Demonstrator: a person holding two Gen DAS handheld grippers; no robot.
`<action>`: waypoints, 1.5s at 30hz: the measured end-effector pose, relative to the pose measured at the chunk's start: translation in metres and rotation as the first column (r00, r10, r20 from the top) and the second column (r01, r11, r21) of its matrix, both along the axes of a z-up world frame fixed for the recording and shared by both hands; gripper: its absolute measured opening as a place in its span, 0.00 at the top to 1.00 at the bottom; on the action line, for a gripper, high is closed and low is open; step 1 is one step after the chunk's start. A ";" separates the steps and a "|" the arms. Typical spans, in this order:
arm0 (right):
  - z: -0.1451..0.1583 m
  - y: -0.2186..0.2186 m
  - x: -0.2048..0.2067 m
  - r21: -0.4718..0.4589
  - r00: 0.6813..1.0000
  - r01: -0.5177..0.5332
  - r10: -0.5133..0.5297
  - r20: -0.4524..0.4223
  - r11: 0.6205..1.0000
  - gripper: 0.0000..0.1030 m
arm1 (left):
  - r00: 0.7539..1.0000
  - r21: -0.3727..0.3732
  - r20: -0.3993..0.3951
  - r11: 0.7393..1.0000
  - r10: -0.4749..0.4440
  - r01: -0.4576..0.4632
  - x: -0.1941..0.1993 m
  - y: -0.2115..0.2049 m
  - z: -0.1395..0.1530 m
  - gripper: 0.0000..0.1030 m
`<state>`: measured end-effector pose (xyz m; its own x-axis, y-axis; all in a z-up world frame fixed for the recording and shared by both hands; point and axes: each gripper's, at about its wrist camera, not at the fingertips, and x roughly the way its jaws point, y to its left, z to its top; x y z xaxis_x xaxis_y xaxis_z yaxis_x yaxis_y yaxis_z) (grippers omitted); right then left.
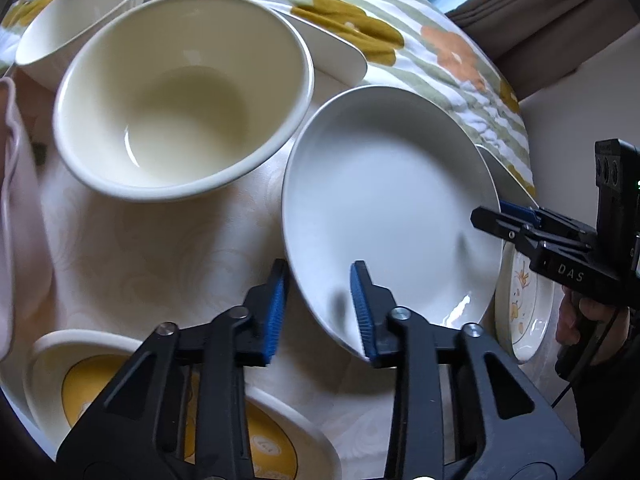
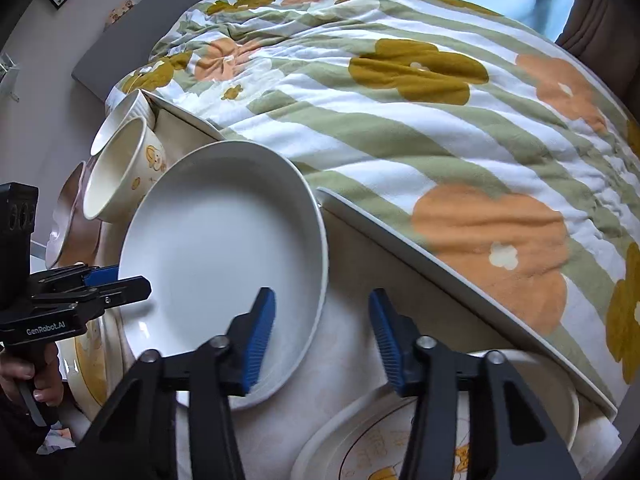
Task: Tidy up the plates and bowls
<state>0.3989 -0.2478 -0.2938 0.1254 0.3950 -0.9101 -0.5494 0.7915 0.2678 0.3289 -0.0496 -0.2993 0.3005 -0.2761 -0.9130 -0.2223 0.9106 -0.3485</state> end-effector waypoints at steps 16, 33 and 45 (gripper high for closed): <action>-0.008 0.007 0.003 0.035 0.999 -0.024 0.026 -0.041 0.999 0.85 | 0.999 0.088 0.021 0.995 -0.039 0.037 0.008 -0.011 0.002 0.77; 0.057 -0.011 -0.053 0.112 0.998 0.022 -0.028 0.053 0.994 0.85 | 0.976 0.136 0.197 0.989 -0.091 0.065 -0.055 -0.007 0.086 0.77; 0.089 0.010 -0.169 0.155 0.996 -0.002 -0.013 0.092 0.988 0.85 | 0.968 0.130 0.244 0.991 -0.064 0.033 -0.171 0.032 0.122 0.77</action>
<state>0.2294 -0.2377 -0.2047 0.2088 0.5294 -0.8223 -0.5732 0.7475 0.3357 0.1580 -0.0179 -0.1777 0.5100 -0.1847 -0.8401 -0.0984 0.9577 -0.2703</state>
